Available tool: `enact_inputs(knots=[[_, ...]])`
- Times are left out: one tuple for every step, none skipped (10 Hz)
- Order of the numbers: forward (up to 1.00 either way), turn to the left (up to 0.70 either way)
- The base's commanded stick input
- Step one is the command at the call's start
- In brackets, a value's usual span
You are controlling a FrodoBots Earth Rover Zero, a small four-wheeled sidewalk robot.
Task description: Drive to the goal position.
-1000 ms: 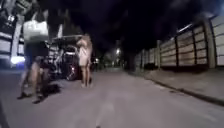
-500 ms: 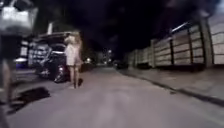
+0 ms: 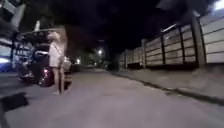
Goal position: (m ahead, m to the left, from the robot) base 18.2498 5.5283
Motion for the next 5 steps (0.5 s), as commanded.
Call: enact_inputs(knots=[[0.70, 0.00], [0.70, 0.00], [0.70, 0.00], [0.70, 0.00], [0.70, 0.00]])
